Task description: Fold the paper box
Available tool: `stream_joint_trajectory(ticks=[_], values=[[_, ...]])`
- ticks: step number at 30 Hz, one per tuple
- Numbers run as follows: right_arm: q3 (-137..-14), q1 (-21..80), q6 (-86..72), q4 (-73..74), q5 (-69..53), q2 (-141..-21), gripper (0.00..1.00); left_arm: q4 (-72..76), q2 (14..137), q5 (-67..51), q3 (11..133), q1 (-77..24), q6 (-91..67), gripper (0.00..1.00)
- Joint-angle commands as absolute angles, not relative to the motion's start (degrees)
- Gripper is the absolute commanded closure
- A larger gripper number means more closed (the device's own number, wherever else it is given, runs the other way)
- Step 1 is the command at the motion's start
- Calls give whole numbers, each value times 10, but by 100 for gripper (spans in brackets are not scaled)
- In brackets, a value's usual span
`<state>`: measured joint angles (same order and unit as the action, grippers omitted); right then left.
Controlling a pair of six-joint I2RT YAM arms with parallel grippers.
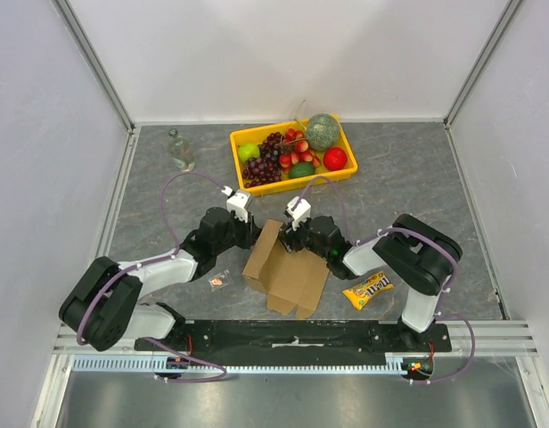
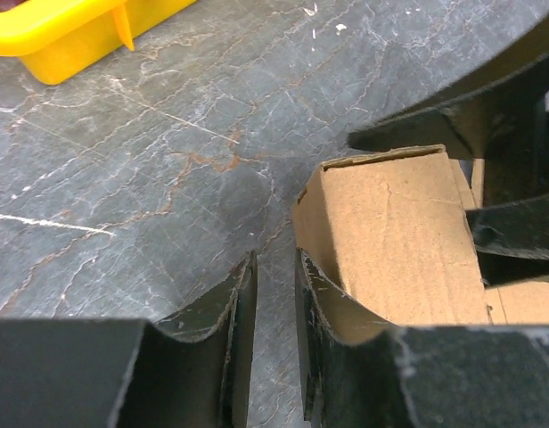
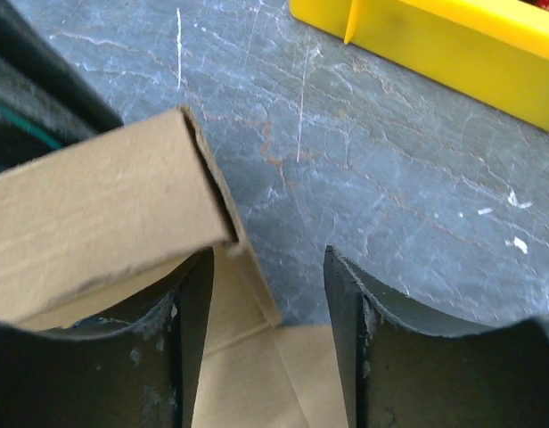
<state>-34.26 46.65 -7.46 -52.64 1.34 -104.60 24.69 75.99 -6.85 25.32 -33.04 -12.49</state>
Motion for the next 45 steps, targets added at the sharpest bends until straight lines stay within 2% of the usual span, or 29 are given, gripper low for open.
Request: stream_joint_trajectory(ticks=[1,8,14,19,22,26,45], values=[[-303,468,-76,-555,21,-985,38,237,718,-11,253,-332,-140,70],[-265,468,-77,-501,2,-902,36,185,677,23,277,-332,-139,70],[-204,468,-132,-451,54,-786,36,131,607,38,283,-332,-155,70],[-191,469,-199,-367,73,-702,41,100,535,24,283,-386,-170,77],[-171,470,-220,-348,80,-644,41,84,518,42,282,-435,-170,86],[-150,470,-231,-319,96,-585,41,69,526,68,277,-476,-178,98],[-122,470,-242,-273,102,-514,40,91,622,102,266,-535,-200,98]])
